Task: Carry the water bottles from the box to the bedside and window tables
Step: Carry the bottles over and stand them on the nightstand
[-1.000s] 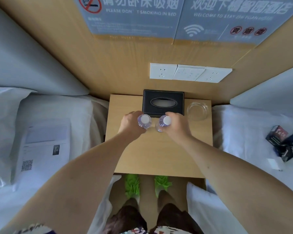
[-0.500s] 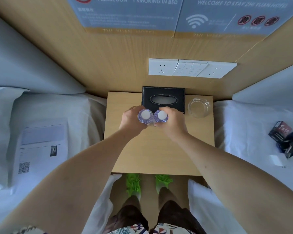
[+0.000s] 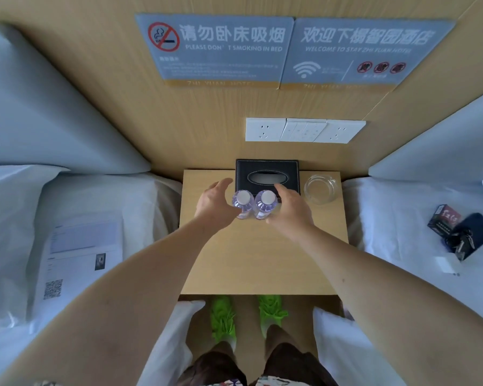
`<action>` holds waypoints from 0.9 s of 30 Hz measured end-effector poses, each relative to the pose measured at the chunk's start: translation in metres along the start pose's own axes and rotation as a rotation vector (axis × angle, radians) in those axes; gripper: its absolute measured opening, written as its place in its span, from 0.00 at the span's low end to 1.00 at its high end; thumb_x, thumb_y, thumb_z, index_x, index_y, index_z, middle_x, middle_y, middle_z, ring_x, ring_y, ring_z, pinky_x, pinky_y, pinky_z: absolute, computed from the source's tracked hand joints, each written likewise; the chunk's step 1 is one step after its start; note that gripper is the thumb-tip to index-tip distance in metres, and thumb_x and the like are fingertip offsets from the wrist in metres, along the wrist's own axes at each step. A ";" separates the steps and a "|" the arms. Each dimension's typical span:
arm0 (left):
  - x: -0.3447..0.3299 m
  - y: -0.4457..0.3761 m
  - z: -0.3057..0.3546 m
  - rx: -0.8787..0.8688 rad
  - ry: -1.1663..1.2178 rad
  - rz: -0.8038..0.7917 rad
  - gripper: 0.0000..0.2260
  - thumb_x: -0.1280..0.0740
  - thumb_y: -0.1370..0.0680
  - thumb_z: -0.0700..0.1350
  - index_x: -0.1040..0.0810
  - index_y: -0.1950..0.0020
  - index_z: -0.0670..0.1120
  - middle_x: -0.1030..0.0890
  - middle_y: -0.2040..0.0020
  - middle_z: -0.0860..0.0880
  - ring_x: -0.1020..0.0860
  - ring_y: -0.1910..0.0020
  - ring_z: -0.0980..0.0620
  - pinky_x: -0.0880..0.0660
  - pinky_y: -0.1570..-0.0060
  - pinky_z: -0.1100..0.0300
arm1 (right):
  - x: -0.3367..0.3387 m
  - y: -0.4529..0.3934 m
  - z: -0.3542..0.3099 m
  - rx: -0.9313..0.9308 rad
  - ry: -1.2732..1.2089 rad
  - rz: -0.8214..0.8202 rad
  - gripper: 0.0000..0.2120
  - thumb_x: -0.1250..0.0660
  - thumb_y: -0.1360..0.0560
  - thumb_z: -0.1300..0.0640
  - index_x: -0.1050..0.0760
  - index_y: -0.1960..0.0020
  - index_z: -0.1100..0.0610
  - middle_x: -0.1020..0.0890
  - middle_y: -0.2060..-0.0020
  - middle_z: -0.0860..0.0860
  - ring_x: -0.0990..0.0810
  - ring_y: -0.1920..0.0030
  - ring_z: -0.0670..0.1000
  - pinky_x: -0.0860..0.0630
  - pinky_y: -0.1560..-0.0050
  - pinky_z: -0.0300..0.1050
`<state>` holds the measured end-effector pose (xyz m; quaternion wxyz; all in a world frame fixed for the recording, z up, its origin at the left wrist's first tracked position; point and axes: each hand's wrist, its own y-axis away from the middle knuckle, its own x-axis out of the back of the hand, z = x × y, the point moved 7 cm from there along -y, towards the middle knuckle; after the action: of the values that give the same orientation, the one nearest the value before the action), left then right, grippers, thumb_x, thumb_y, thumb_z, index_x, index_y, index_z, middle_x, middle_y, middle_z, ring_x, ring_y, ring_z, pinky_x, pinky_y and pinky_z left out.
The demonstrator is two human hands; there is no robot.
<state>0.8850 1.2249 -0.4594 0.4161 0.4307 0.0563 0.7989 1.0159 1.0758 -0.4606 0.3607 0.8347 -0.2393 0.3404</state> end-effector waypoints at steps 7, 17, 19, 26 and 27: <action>0.049 0.032 0.030 -0.094 -0.064 0.053 0.30 0.26 0.28 0.47 0.27 0.27 0.55 0.26 0.30 0.52 0.27 0.38 0.51 0.34 0.50 0.61 | 0.039 0.041 -0.039 0.036 0.088 0.054 0.40 0.25 0.30 0.56 0.38 0.21 0.50 0.28 0.28 0.53 0.28 0.30 0.57 0.28 0.37 0.49; 0.074 0.098 0.091 -0.289 -0.230 0.022 0.32 0.28 0.28 0.49 0.31 0.24 0.55 0.30 0.26 0.52 0.25 0.37 0.47 0.28 0.50 0.56 | 0.088 0.139 -0.059 0.043 0.085 0.230 0.34 0.26 0.31 0.56 0.31 0.26 0.51 0.23 0.36 0.53 0.25 0.35 0.57 0.25 0.39 0.51; 0.070 0.115 0.106 -0.331 -0.268 0.013 0.32 0.29 0.27 0.50 0.32 0.23 0.55 0.31 0.24 0.52 0.27 0.33 0.47 0.25 0.44 0.52 | 0.100 0.161 -0.054 0.037 0.059 0.278 0.31 0.26 0.32 0.57 0.28 0.30 0.53 0.22 0.38 0.55 0.24 0.37 0.59 0.24 0.40 0.54; 0.014 0.186 0.182 -0.498 -0.317 -0.023 0.33 0.29 0.26 0.53 0.35 0.21 0.55 0.31 0.26 0.49 0.32 0.30 0.44 0.26 0.37 0.47 | 0.145 0.249 0.003 -0.057 0.047 0.411 0.25 0.27 0.33 0.56 0.27 0.38 0.57 0.21 0.43 0.55 0.24 0.42 0.61 0.22 0.46 0.57; 0.000 0.201 0.196 -0.538 -0.333 -0.035 0.33 0.29 0.26 0.53 0.35 0.21 0.55 0.30 0.26 0.48 0.31 0.30 0.44 0.27 0.37 0.48 | 0.153 0.266 0.017 -0.080 0.048 0.435 0.24 0.27 0.33 0.56 0.27 0.38 0.56 0.22 0.43 0.54 0.25 0.41 0.61 0.22 0.46 0.57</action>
<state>0.9052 1.0418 -0.2472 0.5322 0.4289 -0.2187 0.6964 0.9510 0.8727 -0.2394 0.3173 0.7399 -0.4185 0.4203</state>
